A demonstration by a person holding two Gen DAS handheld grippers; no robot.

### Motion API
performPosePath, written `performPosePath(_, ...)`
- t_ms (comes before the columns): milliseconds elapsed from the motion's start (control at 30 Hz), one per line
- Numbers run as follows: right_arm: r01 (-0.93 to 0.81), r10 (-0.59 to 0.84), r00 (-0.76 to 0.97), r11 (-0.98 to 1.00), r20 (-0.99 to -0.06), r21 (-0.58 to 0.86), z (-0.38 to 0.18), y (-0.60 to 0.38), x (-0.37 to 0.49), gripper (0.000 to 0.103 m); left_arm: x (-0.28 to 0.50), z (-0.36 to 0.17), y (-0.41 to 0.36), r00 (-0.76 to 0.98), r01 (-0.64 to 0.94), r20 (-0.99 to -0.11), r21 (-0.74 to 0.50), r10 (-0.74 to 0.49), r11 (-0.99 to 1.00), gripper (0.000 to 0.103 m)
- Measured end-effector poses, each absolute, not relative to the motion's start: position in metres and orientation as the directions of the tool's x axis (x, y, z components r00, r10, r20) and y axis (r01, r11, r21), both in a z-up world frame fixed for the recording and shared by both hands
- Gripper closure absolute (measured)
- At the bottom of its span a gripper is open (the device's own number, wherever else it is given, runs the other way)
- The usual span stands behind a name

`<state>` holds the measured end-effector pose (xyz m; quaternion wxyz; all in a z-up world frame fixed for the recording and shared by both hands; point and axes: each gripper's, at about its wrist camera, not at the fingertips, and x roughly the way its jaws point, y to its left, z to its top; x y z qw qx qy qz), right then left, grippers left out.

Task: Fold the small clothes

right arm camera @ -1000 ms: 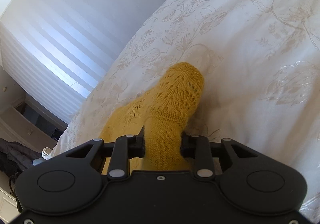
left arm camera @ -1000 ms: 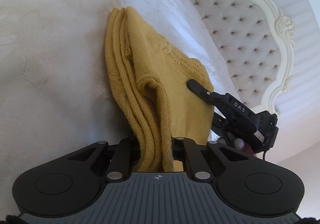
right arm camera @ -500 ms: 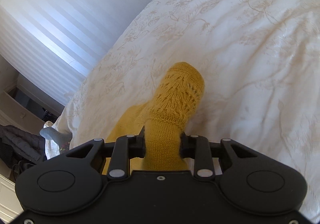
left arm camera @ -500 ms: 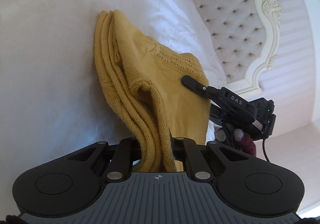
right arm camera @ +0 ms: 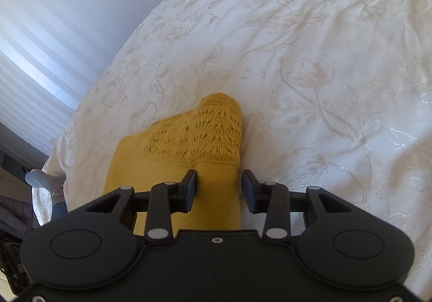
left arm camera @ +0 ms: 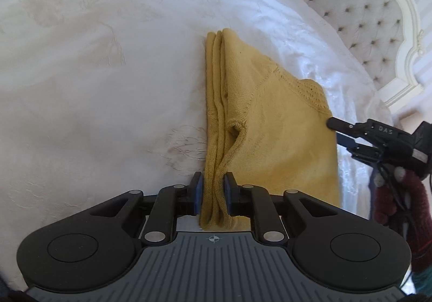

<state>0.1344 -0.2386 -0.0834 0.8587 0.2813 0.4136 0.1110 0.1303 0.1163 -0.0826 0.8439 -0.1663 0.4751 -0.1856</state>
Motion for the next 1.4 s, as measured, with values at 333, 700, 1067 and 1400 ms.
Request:
performPosePath(333,-0.045,0.299,0.762,0.909,-0.575,0.414,-0.056,-0.22,0.1,0.058,0.118,-0.044,0.074,0.645,0.367,-0.634,-0.231,-0.426,0.901,0.081)
performPosePath(700,-0.15,0.3,0.722,0.948,-0.624,0.282,-0.08,-0.183,0.138,0.069,0.155,-0.094,0.071,0.651,0.283,-0.703,-0.126,-0.286,0.951,0.075)
performPosePath(1067,-0.146,0.301,0.737,0.945,-0.605,0.292,-0.083,-0.182,0.147,0.065,0.146,-0.064,0.085,0.71,0.25,-0.655,-0.109,-0.259,0.962,0.062)
performPosePath(1400,-0.146,0.278,0.749,0.955,-0.601,0.259,-0.072,-0.179,0.136,0.062,0.217,-0.078,0.065,0.694,0.232,-0.69,-0.055,-0.205,0.971,0.06)
